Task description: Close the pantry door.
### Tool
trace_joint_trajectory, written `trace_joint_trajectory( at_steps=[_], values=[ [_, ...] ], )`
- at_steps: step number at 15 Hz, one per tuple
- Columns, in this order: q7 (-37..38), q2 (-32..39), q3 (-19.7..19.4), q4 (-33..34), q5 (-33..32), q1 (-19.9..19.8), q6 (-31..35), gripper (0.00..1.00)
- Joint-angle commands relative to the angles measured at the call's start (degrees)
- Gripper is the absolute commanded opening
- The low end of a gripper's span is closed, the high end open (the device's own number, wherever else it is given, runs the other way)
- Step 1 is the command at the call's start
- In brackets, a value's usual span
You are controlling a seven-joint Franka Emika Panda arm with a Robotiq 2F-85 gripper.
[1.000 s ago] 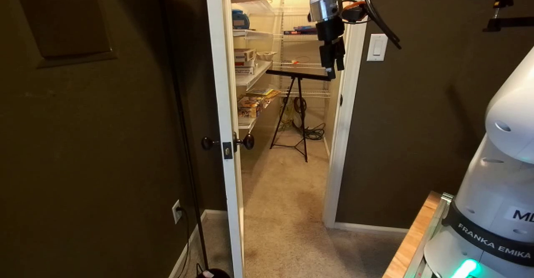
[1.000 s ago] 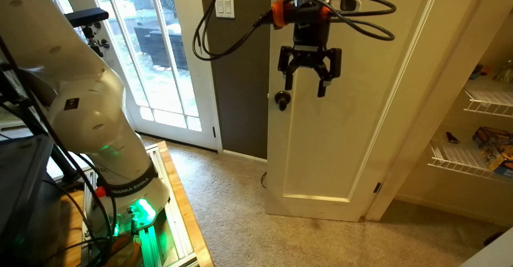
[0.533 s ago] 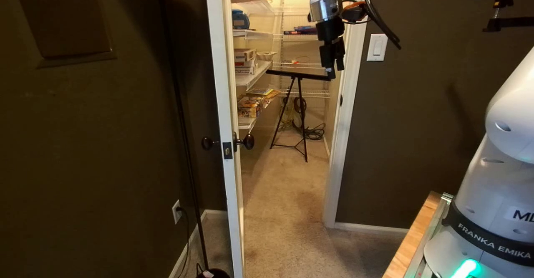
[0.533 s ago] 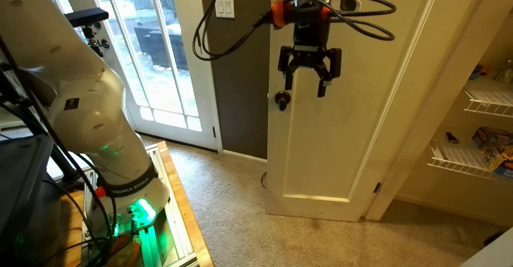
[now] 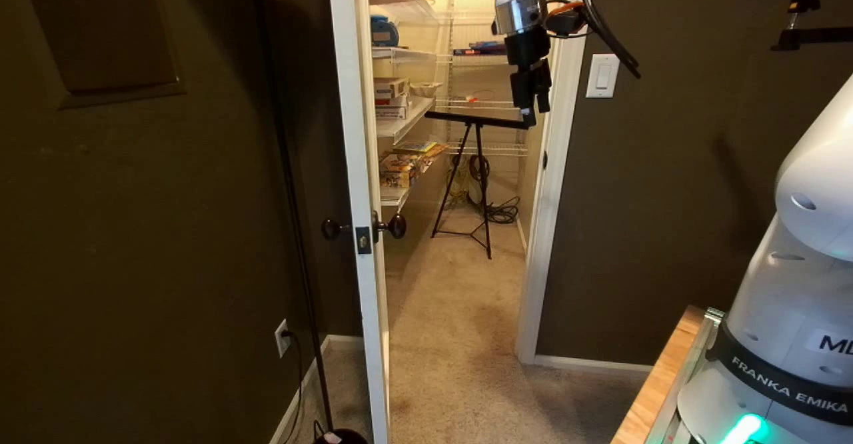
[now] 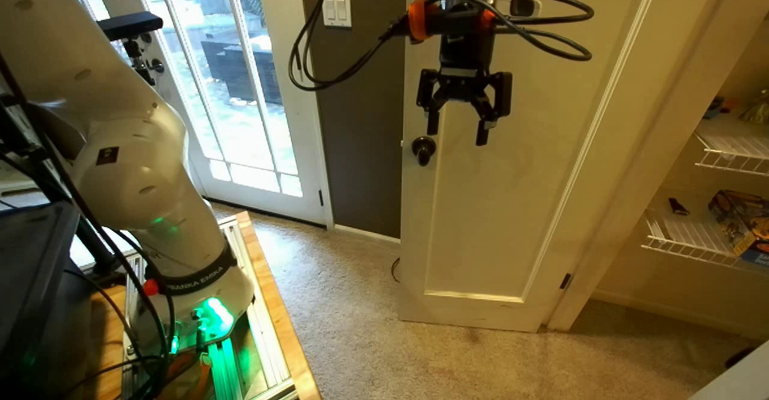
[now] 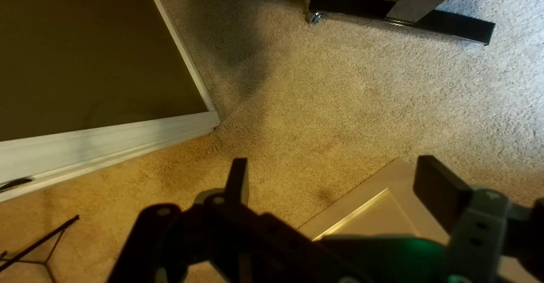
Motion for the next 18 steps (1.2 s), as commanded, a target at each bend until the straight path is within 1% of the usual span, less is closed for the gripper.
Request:
trace_joint_trajectory(
  at_steps=[1,3,5,10,12,18],
  values=[
    [2.45,-1.67,0.71,-1.20,-1.86,0.26,0.63,1.00],
    [5.19,-4.06,1.56,-2.83,-2.93,0.39,1.78,1.00],
    [6.03,-7.43,2.34,-5.21,-3.34,0.83,3.43,1.00],
    [9.83,-18.65,6.65,-13.96,-9.32,2.39,10.96,1.00],
    [11.20,-22.81,8.77,-16.98,-10.94,3.50,13.66,1.00],
    [12.36,-32.66,15.98,-24.26,-14.12,8.92,20.71,1.00]
  ],
)
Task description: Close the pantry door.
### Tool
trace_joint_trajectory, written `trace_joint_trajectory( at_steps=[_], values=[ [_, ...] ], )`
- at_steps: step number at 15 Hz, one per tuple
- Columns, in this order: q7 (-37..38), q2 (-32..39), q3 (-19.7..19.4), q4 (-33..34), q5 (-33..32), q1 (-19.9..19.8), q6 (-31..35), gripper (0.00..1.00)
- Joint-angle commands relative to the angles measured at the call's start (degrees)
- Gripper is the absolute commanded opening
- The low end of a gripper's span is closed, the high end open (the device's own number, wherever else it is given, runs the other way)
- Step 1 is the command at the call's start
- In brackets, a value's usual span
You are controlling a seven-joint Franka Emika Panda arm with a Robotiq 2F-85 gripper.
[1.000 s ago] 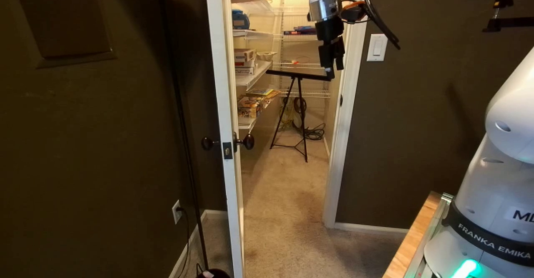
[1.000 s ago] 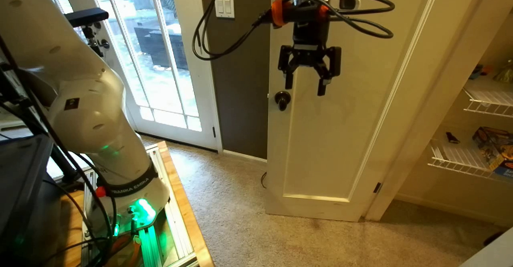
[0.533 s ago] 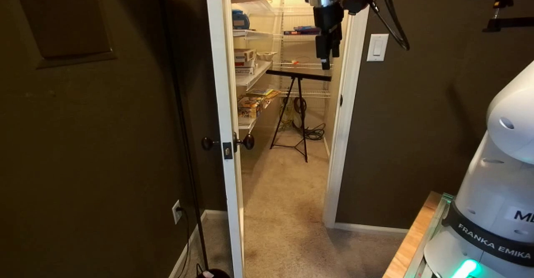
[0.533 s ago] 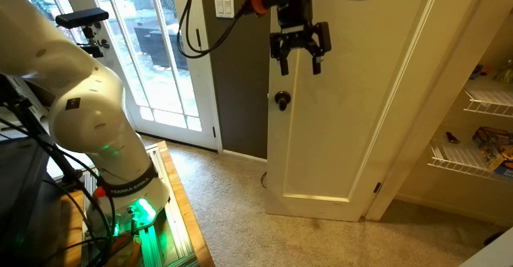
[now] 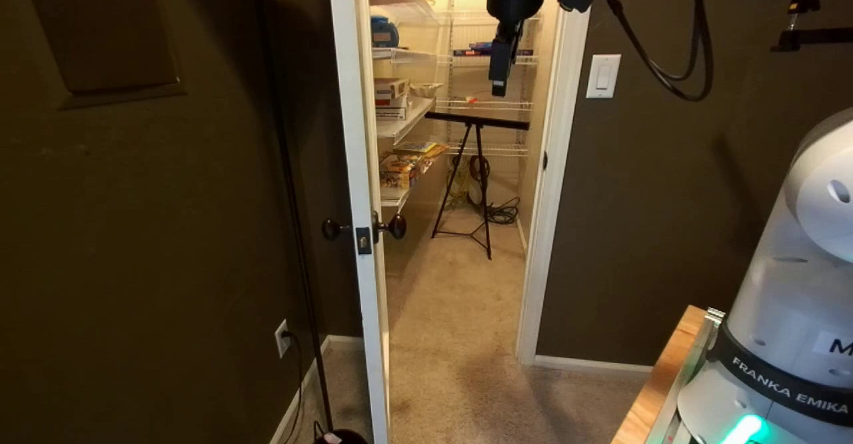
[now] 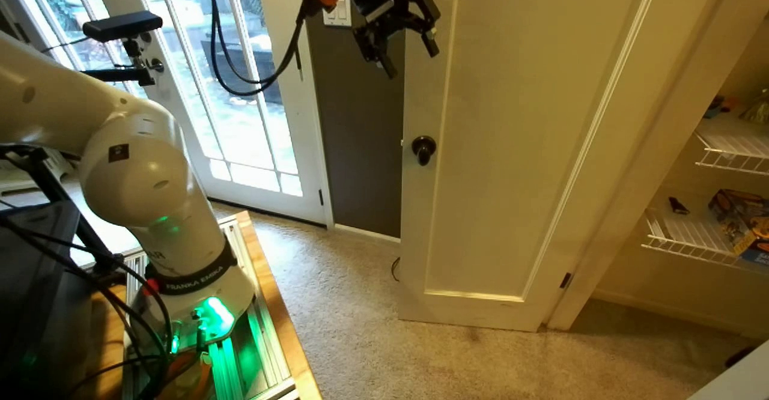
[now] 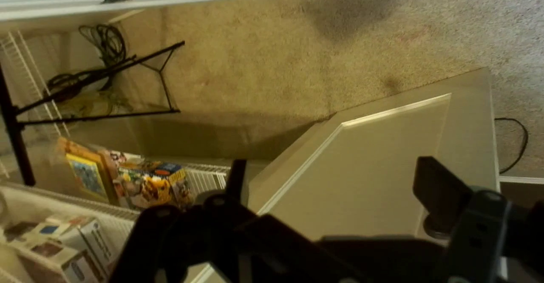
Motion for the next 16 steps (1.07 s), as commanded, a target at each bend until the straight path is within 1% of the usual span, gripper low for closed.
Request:
trace_joint_trajectory(
  at_steps=[1,4,6,7,9,16],
  values=[
    [1.81,-7.04,3.69,-5.47,-3.38,3.20,5.21,1.00],
    [2.67,-8.37,7.41,-7.46,-5.44,5.30,11.26,1.00],
    [3.69,-8.64,9.73,-8.71,-7.68,5.86,16.29,1.00],
    [2.13,-6.54,8.17,-6.06,-4.86,5.78,11.98,1.00],
    [3.02,-6.85,9.66,-7.12,-5.91,6.14,14.43,1.00],
    [3.05,-6.88,9.71,-7.21,-6.27,6.14,14.82,1.00]
  ],
)
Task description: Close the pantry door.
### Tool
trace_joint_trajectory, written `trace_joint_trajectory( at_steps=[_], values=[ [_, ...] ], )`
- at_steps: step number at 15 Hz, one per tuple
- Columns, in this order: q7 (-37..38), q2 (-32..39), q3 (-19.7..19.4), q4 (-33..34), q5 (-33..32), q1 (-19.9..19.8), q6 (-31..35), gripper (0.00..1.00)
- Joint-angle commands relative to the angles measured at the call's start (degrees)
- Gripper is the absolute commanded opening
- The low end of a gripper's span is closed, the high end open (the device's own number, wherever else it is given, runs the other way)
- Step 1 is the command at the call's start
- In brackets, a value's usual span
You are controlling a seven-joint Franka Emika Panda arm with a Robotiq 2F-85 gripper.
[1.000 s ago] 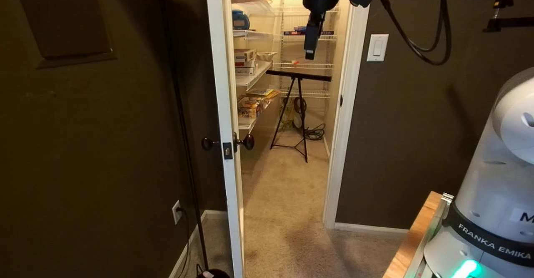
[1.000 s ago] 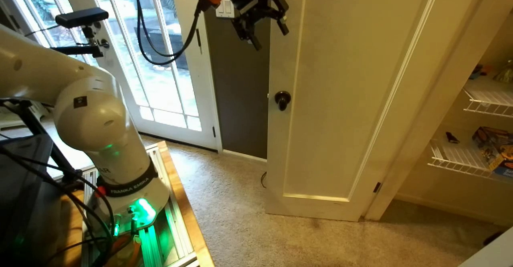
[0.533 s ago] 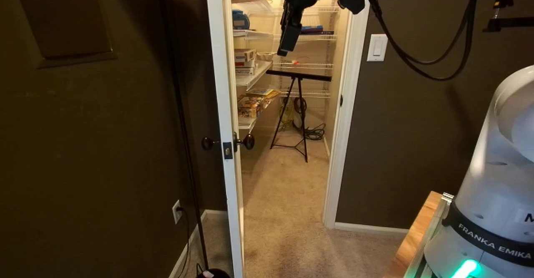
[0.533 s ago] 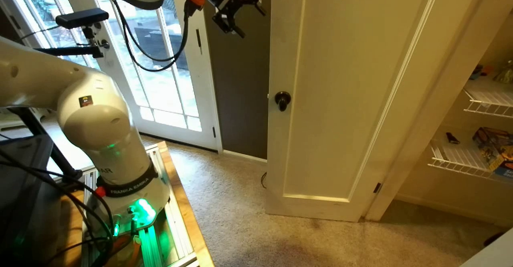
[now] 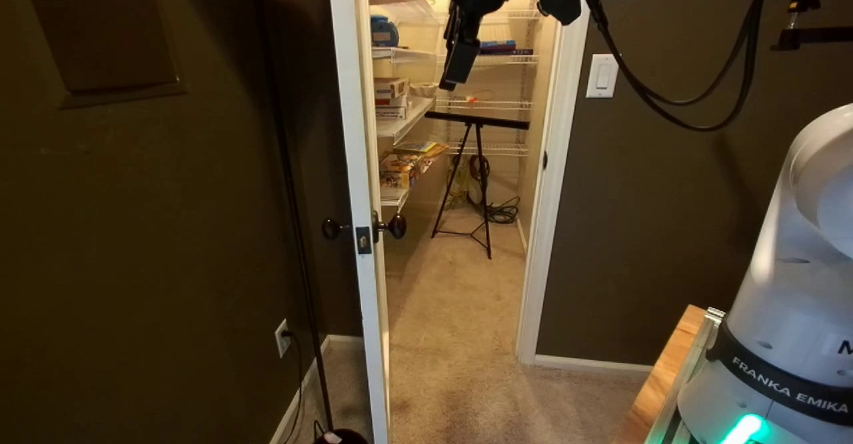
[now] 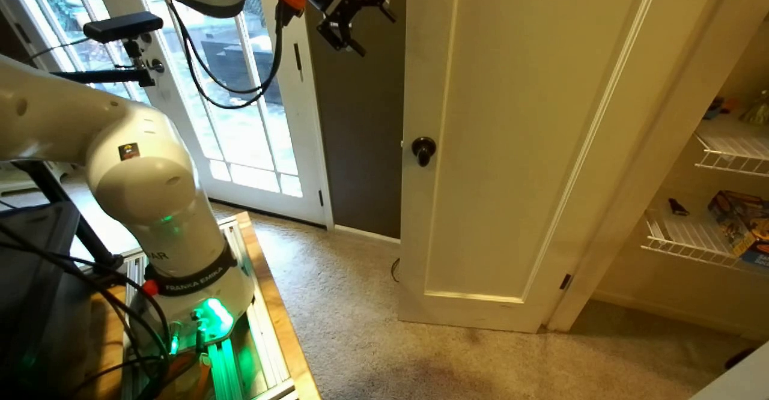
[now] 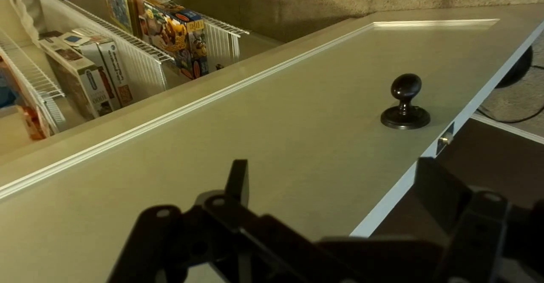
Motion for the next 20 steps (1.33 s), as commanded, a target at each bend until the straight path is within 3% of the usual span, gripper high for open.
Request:
trace_joint_trajectory(
  at_steps=[1,4,11,20],
  values=[
    [0.29,0.14,-0.41,0.13,-0.44,0.53,-0.30,1.00],
    [0.31,2.33,1.10,1.20,-1.22,1.51,2.47,1.00],
    [2.89,10.07,8.77,8.87,-8.73,-1.66,8.15,1.00],
    [18.07,22.54,14.88,21.46,-25.22,-4.03,0.83,1.00]
  ],
)
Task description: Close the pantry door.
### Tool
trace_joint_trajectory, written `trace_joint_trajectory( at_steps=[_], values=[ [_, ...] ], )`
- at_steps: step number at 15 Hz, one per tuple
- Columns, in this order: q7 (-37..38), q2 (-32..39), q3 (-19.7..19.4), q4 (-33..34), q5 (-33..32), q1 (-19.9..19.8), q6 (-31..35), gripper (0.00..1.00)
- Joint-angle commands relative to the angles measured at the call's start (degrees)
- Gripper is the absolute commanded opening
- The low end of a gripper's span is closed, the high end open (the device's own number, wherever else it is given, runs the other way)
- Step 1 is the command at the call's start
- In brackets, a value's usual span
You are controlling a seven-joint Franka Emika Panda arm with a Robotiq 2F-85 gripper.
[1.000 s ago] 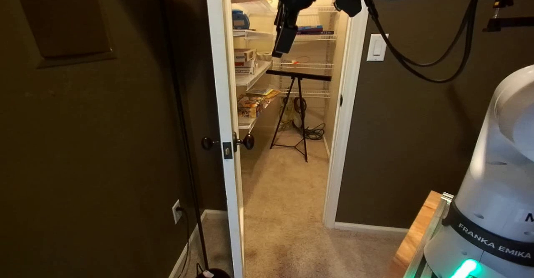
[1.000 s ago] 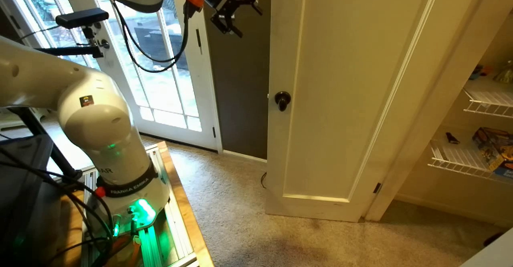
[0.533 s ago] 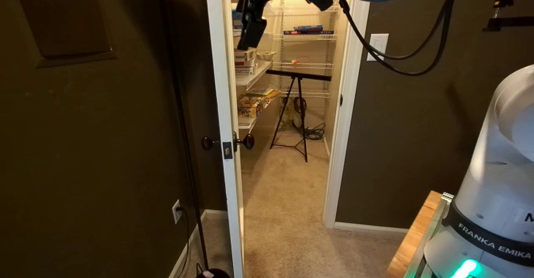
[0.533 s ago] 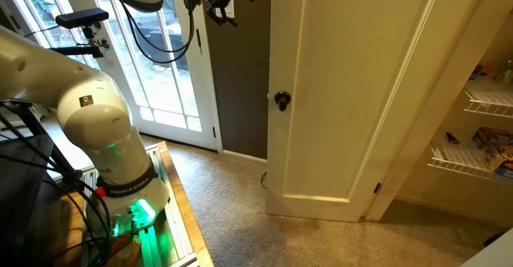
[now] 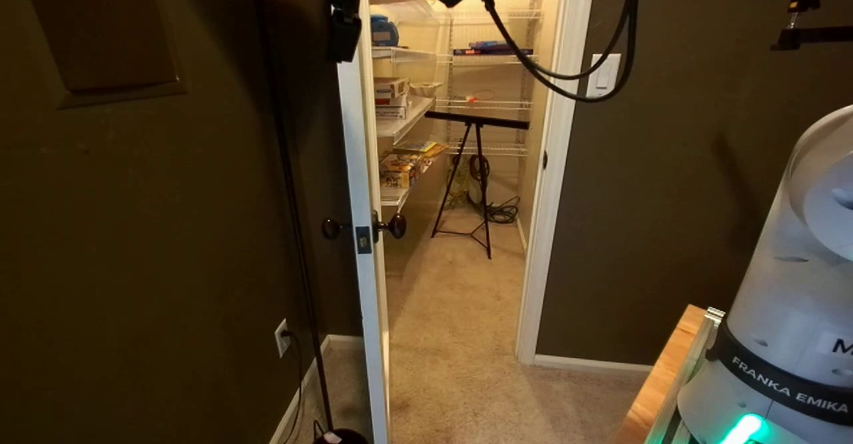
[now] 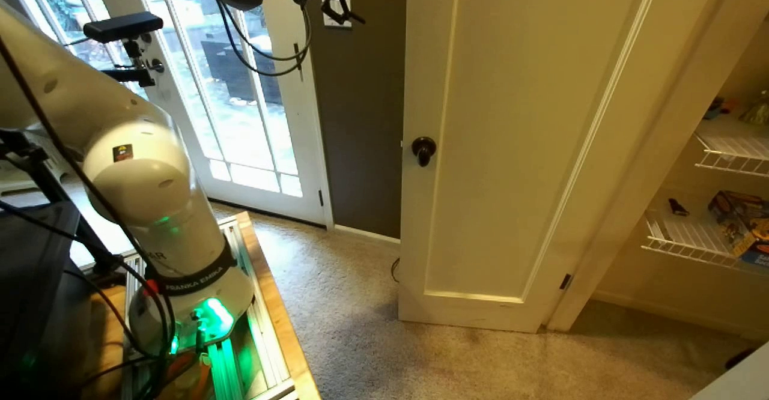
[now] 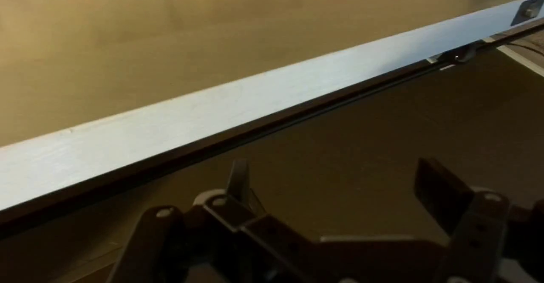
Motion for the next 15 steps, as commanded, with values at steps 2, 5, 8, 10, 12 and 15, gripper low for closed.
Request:
trace_joint_trajectory(
  at_steps=[2,5,8,10,12,15],
  values=[
    [8.78,7.88,0.98,6.91,-9.25,0.94,-7.96,1.00],
    [11.98,11.14,0.07,8.95,-13.53,2.82,-14.10,1.00],
    [13.35,13.85,-1.60,10.35,-14.96,5.38,-19.06,1.00],
    [13.90,15.10,-2.69,10.98,-15.63,6.89,-21.29,1.00],
    [13.90,15.80,-3.87,11.37,-15.33,8.25,-22.99,1.00],
    [13.61,15.79,-5.51,11.46,-15.07,10.03,-22.99,1.00]
  ],
)
